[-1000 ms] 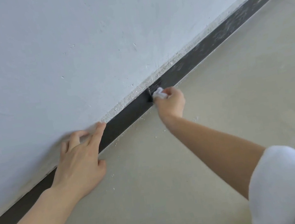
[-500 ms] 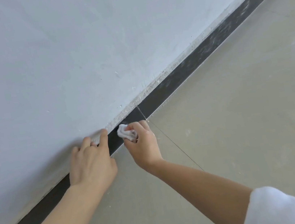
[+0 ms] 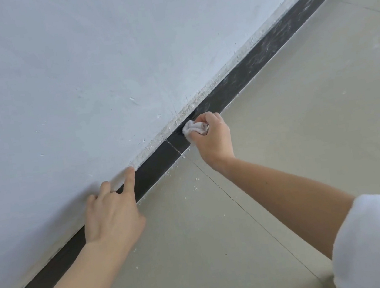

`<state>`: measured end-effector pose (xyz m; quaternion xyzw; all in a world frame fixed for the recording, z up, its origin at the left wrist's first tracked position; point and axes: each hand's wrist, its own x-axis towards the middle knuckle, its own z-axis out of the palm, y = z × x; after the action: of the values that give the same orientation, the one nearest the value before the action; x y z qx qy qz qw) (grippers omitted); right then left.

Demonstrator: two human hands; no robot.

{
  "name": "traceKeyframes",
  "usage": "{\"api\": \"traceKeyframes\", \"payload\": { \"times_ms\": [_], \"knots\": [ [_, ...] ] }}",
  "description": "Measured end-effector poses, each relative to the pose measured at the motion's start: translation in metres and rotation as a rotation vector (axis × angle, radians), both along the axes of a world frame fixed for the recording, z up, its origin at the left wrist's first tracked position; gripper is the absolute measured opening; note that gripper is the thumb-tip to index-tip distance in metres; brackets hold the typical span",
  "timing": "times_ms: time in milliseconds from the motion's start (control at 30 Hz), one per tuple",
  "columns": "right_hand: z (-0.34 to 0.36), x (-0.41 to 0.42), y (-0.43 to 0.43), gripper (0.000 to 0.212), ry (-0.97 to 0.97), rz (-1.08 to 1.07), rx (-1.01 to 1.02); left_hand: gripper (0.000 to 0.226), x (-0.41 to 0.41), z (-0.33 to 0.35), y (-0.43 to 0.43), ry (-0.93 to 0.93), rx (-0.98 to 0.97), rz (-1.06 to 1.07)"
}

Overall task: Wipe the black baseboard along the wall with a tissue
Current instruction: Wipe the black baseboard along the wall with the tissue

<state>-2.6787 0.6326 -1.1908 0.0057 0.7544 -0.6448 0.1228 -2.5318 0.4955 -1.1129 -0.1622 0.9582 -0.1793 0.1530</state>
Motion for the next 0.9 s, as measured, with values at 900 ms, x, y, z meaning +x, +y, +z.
{"api": "traceKeyframes", "payload": {
  "times_ms": [900],
  "knots": [
    [-0.015, -0.022, 0.015, 0.011, -0.008, -0.049, 0.004, 0.083, -0.081, -0.016, 0.021, 0.171, -0.119, -0.52]
  ]
}}
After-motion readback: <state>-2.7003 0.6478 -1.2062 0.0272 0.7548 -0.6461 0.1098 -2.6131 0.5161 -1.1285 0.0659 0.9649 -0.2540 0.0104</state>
